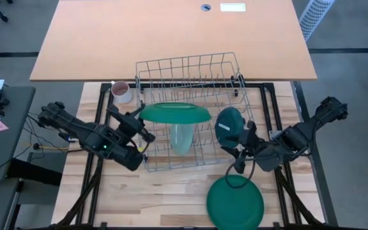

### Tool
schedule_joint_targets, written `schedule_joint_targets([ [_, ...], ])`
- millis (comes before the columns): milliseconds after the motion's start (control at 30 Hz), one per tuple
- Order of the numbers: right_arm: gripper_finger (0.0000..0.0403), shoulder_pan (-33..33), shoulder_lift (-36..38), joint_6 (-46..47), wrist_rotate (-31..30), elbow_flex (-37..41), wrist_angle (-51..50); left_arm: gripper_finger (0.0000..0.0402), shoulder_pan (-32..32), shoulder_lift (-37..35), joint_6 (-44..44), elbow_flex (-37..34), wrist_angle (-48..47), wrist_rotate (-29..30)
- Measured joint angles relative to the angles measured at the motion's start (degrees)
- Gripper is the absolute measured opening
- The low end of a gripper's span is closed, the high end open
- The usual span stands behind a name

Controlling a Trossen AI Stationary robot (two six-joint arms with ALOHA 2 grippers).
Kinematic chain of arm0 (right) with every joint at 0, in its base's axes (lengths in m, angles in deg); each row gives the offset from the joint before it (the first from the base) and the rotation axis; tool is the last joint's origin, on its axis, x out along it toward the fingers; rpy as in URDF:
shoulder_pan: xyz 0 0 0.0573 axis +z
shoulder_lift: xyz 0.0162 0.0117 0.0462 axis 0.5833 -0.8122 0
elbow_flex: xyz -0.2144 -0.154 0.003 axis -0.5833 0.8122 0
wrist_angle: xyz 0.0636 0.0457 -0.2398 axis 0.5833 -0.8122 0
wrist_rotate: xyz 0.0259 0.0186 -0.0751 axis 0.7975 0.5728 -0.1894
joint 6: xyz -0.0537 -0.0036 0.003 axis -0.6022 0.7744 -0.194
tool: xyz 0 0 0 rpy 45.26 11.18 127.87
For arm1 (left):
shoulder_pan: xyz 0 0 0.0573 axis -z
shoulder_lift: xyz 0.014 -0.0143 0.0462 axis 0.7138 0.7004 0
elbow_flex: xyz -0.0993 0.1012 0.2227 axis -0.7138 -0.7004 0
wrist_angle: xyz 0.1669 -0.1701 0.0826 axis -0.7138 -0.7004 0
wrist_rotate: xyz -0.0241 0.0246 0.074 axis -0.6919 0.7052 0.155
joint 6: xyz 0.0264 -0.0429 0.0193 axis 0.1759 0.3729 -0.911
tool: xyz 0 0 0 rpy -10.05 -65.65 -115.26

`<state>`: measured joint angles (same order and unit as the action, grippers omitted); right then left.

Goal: Sort dishes
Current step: Put a green plate in the dish rack

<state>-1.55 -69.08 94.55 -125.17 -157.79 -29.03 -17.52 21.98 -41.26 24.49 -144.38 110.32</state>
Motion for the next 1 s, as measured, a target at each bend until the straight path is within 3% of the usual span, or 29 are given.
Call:
schedule_joint_targets([
  [433, 0.0186, -4.39, 0.00, -10.53, -0.04, 0.00, 0.81, 0.0011, 0.46, -0.01, 1.58, -0.83, -1.22, -1.76],
  [667, 0.0186, -3.56, 0.00, -10.67, 0.02, 0.00, 2.35, 0.0011, 0.42, 0.02, 3.16, -0.83, -1.03, -8.57],
  [900, 0.0186, -2.71, -1.28, -11.22, 2.22, -0.04, 8.77, 0.0011, 0.41, 0.02, 4.77, -0.83, -0.98, -9.38],
  [1000, 0.0186, -2.11, -3.99, -18.74, 4.86, -0.02, 14.88, 0.0011, 0.40, 0.02, 5.03, -0.83, -0.98, -9.52],
])
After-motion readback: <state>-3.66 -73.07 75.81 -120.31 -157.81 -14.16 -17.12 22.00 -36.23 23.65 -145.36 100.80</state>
